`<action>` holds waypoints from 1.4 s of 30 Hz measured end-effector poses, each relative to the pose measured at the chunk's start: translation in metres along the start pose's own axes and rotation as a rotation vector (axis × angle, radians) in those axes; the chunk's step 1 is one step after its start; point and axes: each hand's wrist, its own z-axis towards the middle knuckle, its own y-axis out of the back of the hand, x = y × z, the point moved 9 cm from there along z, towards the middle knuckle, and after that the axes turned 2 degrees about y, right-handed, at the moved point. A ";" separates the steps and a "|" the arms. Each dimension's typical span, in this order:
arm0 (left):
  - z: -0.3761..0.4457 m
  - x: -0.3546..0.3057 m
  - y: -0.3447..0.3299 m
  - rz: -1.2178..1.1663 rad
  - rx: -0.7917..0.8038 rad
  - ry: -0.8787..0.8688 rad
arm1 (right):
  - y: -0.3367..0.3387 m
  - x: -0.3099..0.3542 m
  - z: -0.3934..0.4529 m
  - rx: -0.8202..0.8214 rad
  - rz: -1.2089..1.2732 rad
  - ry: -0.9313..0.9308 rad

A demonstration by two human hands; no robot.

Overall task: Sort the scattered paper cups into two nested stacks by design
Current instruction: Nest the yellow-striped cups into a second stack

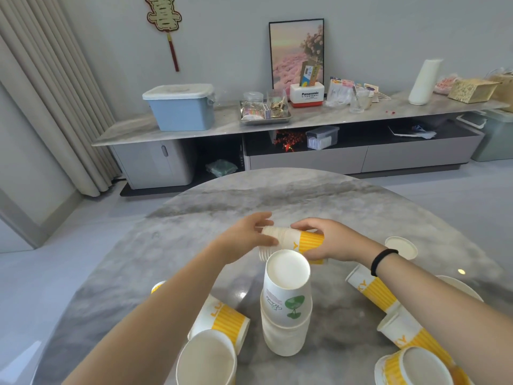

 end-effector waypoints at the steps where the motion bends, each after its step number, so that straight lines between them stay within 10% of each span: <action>1: -0.003 -0.003 0.001 -0.154 -0.001 0.008 | 0.000 0.002 0.001 -0.012 0.046 -0.006; 7: -0.035 -0.049 0.024 -0.499 -0.089 -0.054 | 0.021 0.039 0.003 -0.125 0.239 0.041; 15: -0.151 -0.097 0.060 0.194 -0.525 -0.174 | 0.073 0.092 -0.082 -0.415 0.548 0.104; 22: -0.217 0.009 -0.019 0.761 -0.199 0.204 | 0.039 0.090 -0.194 -0.387 0.895 0.029; 27: -0.227 0.033 -0.039 0.896 -0.304 0.157 | -0.001 0.074 -0.232 -0.300 0.899 -0.025; 42: -0.256 0.031 -0.005 -0.328 -0.364 0.127 | -0.067 0.060 -0.226 -0.031 0.522 -0.102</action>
